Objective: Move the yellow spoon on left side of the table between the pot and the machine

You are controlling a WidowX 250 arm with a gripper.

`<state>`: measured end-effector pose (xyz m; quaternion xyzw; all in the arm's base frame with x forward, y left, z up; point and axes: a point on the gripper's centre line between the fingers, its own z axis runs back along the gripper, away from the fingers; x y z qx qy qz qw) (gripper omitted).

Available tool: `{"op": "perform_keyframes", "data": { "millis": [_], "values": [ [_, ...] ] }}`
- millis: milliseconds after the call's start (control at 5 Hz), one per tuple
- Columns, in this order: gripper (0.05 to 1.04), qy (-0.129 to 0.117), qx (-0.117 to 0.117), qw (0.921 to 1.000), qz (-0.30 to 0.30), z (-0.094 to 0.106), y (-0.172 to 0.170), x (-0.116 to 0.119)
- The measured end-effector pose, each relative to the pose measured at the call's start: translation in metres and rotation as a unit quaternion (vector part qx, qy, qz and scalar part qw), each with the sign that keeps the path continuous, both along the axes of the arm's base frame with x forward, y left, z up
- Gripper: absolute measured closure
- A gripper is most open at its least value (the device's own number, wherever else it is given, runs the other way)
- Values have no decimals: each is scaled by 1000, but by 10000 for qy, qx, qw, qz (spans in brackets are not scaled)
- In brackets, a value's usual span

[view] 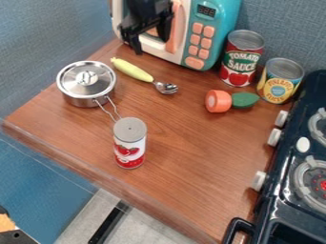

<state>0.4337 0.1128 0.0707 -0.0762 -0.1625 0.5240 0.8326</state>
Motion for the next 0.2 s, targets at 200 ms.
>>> {"op": "perform_keyframes", "data": {
  "millis": [200],
  "values": [
    [84, 104, 97, 9990, -424, 5, -3, -6]
  ]
}}
